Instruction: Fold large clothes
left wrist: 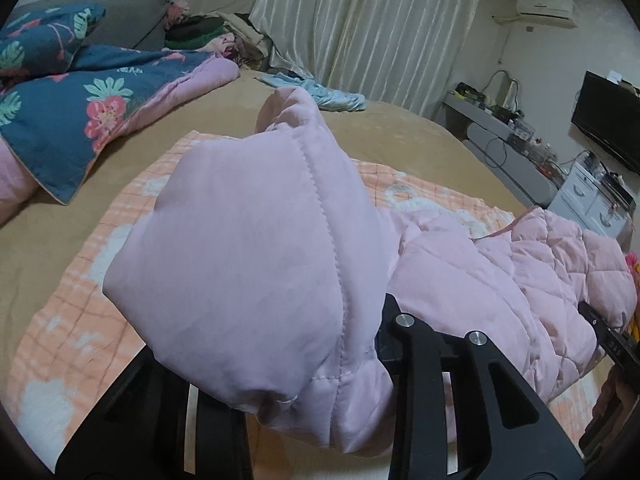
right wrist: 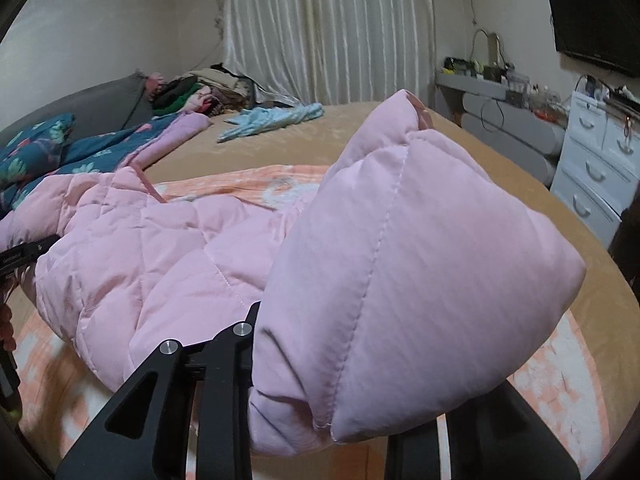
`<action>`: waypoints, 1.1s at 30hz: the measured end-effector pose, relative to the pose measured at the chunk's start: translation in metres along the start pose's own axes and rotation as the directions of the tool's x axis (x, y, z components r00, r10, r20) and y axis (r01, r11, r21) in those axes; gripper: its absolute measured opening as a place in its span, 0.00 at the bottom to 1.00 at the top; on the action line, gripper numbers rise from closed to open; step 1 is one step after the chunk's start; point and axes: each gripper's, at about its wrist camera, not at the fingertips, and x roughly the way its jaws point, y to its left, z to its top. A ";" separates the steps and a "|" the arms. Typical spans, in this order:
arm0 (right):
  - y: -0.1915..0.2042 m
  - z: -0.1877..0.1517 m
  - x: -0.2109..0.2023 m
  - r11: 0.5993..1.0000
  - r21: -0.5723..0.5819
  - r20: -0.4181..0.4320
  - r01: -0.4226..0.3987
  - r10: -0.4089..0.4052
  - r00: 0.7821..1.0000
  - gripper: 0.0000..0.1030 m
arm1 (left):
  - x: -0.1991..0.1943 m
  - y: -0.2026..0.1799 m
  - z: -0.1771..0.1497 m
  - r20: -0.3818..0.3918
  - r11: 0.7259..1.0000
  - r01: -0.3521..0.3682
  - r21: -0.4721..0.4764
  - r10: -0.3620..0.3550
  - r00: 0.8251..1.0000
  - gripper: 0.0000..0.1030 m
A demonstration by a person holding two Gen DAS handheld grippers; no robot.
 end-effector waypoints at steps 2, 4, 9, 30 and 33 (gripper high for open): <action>0.006 -0.009 -0.015 1.000 -0.018 0.001 0.000 0.000 1.000 0.25 | -0.010 0.001 -0.005 -0.005 1.000 -0.003 0.009 0.003 1.000 0.24; 0.009 -0.019 -0.026 1.000 -0.027 -0.003 0.000 0.000 1.000 0.25 | -0.016 0.007 -0.011 -0.009 1.000 -0.004 0.014 0.005 1.000 0.24; 0.011 -0.040 -0.048 1.000 -0.019 -0.009 0.002 -0.002 1.000 0.25 | -0.037 0.013 -0.031 -0.018 1.000 -0.010 0.029 0.010 1.000 0.24; -0.016 -0.123 -0.045 0.979 0.205 -0.136 0.019 0.010 0.991 0.40 | -0.048 0.031 -0.103 -0.077 0.995 -0.068 0.078 0.074 0.994 0.40; -0.027 -0.133 -0.040 0.962 0.272 -0.145 0.003 0.037 0.989 0.47 | -0.045 0.037 -0.110 -0.083 0.996 -0.067 0.058 0.072 0.994 0.47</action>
